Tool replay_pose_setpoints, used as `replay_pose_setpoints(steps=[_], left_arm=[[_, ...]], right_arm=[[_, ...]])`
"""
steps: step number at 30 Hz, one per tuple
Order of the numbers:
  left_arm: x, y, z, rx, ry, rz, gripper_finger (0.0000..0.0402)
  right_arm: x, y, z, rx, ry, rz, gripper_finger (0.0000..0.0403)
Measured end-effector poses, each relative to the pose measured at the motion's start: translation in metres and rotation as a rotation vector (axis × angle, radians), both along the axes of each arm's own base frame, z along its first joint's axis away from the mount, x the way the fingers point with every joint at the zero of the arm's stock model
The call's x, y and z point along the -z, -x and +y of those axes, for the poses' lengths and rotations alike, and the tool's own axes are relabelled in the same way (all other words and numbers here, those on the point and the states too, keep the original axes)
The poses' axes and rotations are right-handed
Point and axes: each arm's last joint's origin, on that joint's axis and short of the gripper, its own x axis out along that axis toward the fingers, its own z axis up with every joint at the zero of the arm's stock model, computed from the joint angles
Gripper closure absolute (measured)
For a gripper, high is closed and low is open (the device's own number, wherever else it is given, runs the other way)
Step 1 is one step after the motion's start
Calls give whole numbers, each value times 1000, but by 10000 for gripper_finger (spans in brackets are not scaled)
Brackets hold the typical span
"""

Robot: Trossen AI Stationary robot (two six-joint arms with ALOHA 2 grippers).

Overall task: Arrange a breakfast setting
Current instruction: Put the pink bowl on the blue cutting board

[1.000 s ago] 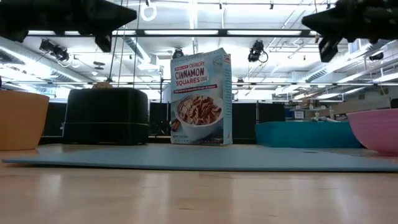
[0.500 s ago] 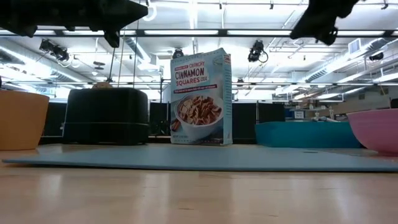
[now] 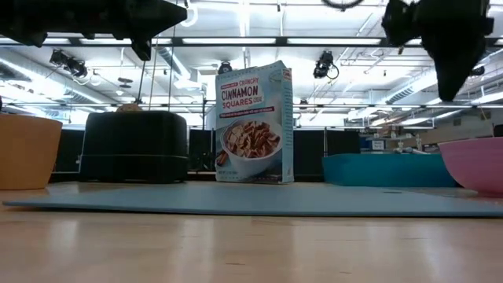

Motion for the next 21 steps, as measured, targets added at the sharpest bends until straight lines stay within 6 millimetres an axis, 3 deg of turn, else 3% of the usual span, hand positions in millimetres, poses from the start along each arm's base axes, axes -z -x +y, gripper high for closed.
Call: replay_pose_setpoints(steps=[4, 9, 16, 21], left_arm=[[0, 0, 0, 0, 0, 0, 377], [0, 0, 0, 0, 0, 0, 377], [0, 0, 0, 0, 0, 0, 377], [0, 0, 0, 0, 0, 0, 377]], right_arm=[[23, 1, -6, 90, -3, 85, 252], [46, 4, -13, 156, -70, 111, 243], [68, 8, -21, 216, -91, 106, 264], [71, 7, -20, 242, -113, 90, 316]])
